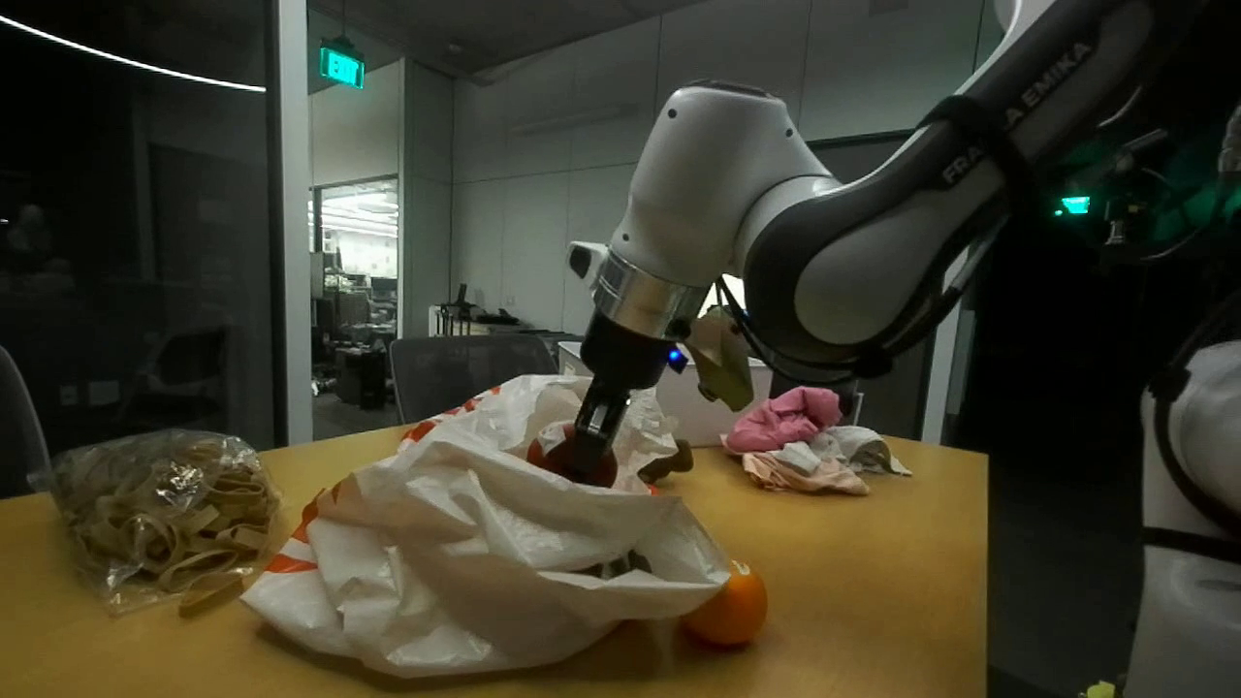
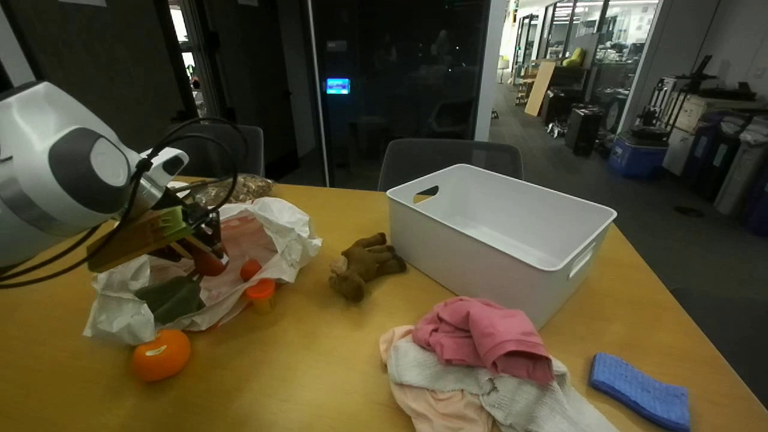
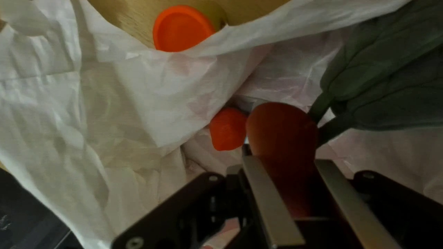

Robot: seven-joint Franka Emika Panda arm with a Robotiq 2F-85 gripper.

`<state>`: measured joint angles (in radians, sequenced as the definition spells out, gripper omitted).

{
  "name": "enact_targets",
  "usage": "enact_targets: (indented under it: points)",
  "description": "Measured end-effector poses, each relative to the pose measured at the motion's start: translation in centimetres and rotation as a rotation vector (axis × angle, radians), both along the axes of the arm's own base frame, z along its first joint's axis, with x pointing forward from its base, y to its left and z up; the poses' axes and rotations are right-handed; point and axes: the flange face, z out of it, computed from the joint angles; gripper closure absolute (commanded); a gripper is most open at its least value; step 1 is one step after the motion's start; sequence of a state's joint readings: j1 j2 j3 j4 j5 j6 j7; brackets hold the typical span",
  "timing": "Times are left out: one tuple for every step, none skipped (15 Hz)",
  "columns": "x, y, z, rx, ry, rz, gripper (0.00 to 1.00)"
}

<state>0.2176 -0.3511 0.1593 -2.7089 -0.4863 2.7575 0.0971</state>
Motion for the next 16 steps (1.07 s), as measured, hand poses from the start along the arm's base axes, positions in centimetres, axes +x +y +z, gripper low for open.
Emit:
enact_targets:
  points:
    - [0.6,0.6,-0.2,0.001,0.004,-0.002,0.9]
    - [1.1,1.2,-0.3,0.007,0.006,-0.003,0.9]
    - [1.7,1.9,-0.4,0.014,0.007,-0.005,0.9]
    - [2.2,2.5,-0.4,0.019,0.008,-0.004,0.9]
    - [2.7,2.9,-0.5,0.02,0.007,-0.004,0.9]
    - [3.2,3.0,-0.7,0.019,0.008,-0.007,0.87]
    - [3.7,2.9,-1.0,0.015,0.013,-0.012,0.53]
    - [4.2,2.5,-1.5,0.011,0.022,-0.019,0.51]
    - [4.7,2.1,-2.0,0.01,0.034,-0.031,0.45]
    - [5.1,1.7,-2.5,0.01,0.044,-0.042,0.39]
    - [5.4,1.3,-2.9,0.009,0.053,-0.051,0.29]
    - [5.5,1.0,-3.1,0.008,0.058,-0.057,0.22]
    - [5.6,0.8,-3.2,0.008,0.06,-0.061,0.13]
    - [5.6,0.7,-3.2,0.009,0.062,-0.065,0.07]
    - [5.5,0.6,-3.0,0.013,0.063,-0.071,0.01]
    - [5.4,0.5,-2.8,0.019,0.063,-0.076,0.0]
